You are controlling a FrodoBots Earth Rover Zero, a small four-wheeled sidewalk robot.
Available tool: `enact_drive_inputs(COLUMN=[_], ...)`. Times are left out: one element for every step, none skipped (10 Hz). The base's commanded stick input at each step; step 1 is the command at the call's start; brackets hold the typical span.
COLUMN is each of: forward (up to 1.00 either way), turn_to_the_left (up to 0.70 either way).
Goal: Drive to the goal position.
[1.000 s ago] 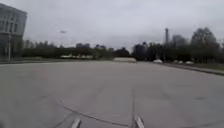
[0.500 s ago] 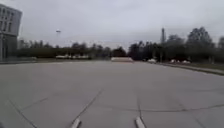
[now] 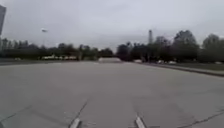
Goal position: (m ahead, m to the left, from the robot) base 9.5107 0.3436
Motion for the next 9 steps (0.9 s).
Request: enact_drive_inputs(forward=[1.00, 1.00, 1.00, 1.00, 1.00, 1.00, 1.00, 1.00, 1.00], turn_to_the_left=[0.06, 0.06, 0.06, 0.06, 0.06, 0.06, 0.06, 0.06, 0.06])
